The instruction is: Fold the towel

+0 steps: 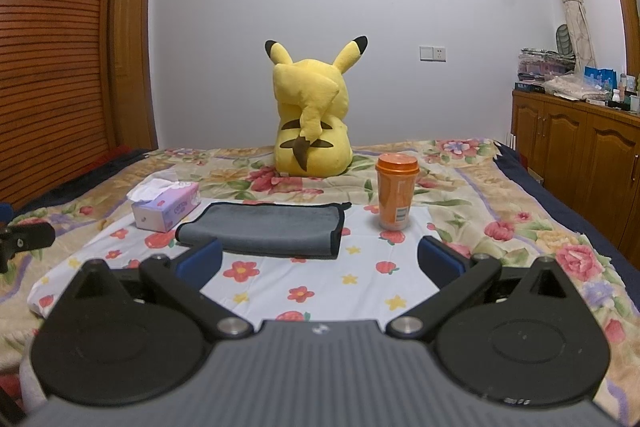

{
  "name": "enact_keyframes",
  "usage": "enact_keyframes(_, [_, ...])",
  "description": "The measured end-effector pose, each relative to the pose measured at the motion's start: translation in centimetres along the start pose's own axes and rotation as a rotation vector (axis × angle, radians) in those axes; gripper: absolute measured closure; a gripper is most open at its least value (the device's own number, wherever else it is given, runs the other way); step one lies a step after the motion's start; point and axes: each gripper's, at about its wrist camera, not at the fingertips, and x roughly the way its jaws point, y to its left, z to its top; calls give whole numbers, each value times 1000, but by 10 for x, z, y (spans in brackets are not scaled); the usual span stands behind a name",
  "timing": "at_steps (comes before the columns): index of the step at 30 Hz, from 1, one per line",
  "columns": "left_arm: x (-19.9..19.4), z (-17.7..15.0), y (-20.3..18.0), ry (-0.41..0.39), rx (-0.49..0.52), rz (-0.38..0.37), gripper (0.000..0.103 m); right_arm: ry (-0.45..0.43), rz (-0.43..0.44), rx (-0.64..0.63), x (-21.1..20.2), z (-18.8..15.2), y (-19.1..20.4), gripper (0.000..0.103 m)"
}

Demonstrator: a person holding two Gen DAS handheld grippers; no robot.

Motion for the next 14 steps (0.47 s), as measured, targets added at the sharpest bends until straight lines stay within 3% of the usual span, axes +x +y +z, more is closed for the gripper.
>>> enact_keyframes(14, [-1, 1, 1, -2, -3, 2, 0, 0, 0, -1, 0, 0, 1, 0])
